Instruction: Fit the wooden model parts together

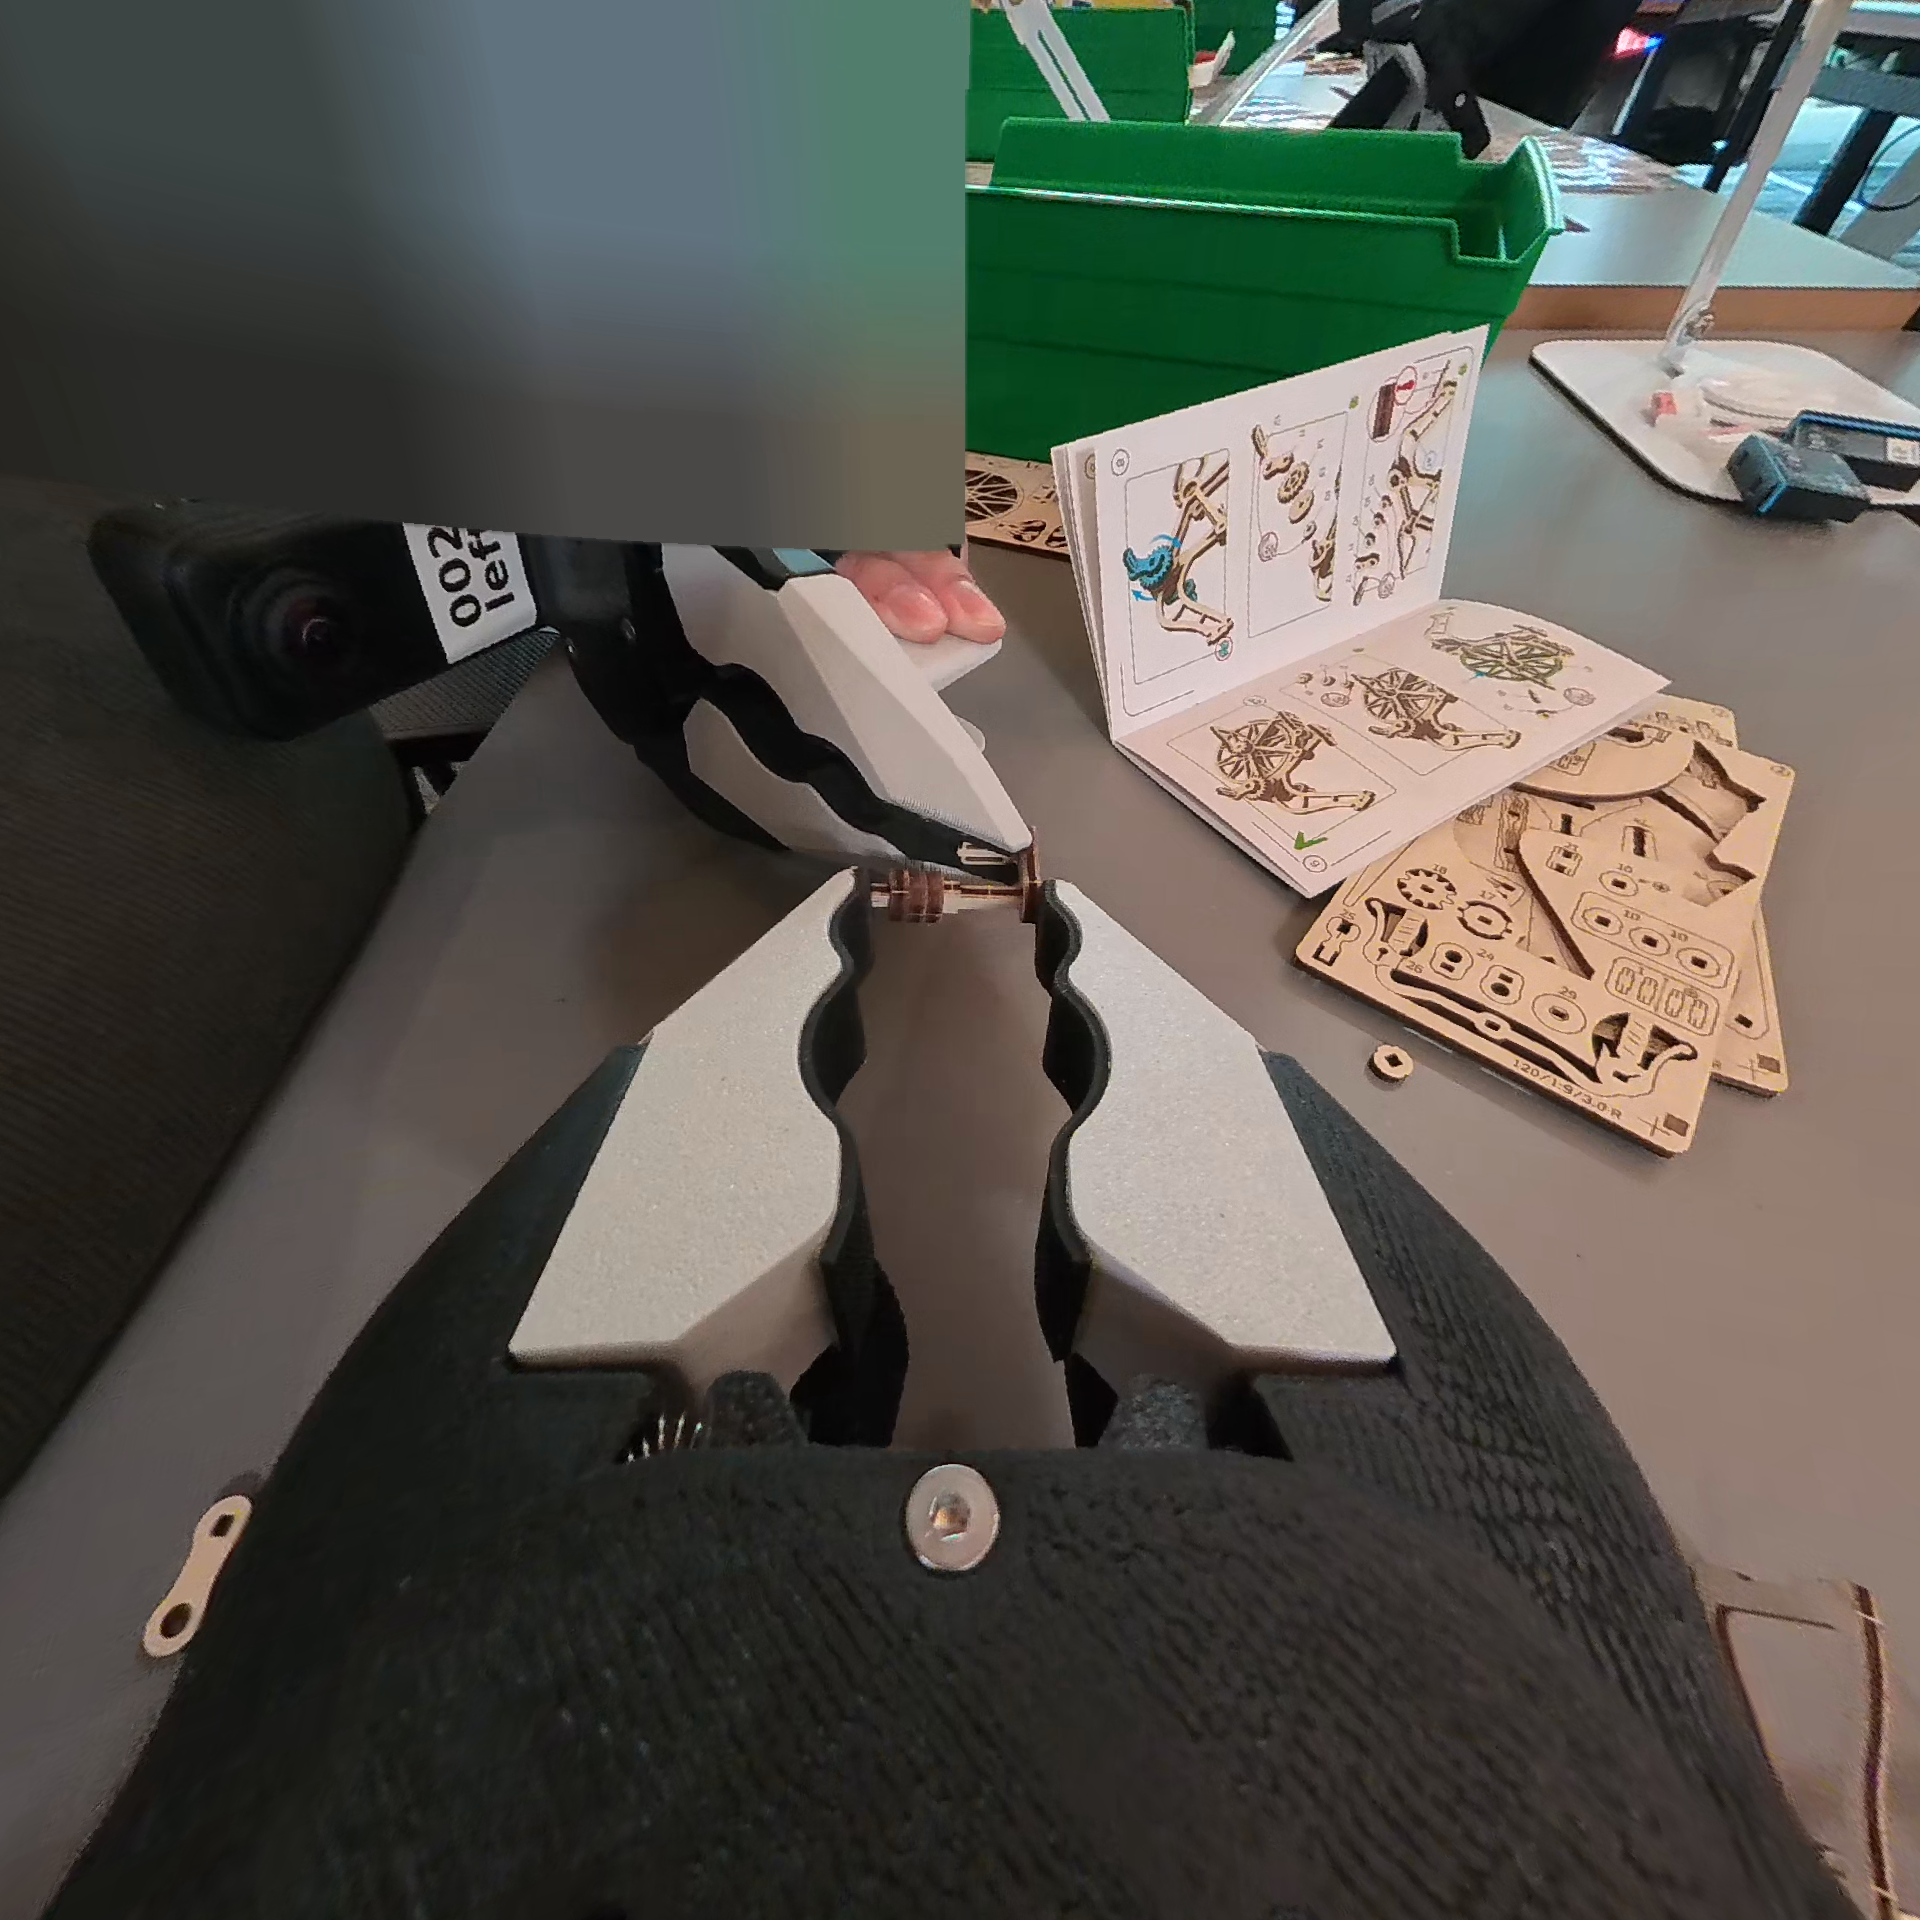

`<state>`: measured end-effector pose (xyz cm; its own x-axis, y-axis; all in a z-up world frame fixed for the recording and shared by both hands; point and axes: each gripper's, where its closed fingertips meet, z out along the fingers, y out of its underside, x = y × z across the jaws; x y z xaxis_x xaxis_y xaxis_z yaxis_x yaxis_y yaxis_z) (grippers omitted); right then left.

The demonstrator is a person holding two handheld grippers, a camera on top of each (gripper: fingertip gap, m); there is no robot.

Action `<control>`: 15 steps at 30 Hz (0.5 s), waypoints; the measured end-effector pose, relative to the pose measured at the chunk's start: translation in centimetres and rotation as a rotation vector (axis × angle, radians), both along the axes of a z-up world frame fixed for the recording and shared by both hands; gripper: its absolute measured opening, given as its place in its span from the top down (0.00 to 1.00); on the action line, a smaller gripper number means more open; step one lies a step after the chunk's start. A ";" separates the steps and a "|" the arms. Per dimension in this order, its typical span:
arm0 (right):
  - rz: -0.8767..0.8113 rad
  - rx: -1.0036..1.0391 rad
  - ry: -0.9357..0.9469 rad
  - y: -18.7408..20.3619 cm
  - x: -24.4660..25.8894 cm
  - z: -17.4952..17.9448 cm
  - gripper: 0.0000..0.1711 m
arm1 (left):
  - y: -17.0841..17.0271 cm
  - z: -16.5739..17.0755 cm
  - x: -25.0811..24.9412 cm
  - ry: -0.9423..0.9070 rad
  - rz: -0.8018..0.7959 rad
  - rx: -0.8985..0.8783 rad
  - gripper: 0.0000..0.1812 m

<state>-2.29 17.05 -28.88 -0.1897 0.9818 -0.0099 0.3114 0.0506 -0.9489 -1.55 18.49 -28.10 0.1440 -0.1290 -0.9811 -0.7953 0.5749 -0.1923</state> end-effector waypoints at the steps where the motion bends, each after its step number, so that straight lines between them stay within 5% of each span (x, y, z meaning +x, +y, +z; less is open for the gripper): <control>1: 0.002 0.010 -0.001 0.0 0.0 0.0 0.83 | 0.0 0.0 0.0 -0.003 -0.001 -0.007 0.98; 4: 0.018 0.075 0.018 0.1 0.2 0.0 0.83 | -0.1 0.2 0.3 -0.089 -0.024 -0.080 0.97; 9: 0.067 0.272 0.061 -0.4 0.6 0.2 0.82 | 0.4 0.5 -0.1 -0.318 -0.054 -0.336 0.77; 15: 0.105 0.351 0.117 -0.7 0.9 0.4 0.82 | -0.8 0.5 0.3 -0.423 -0.181 -0.522 0.90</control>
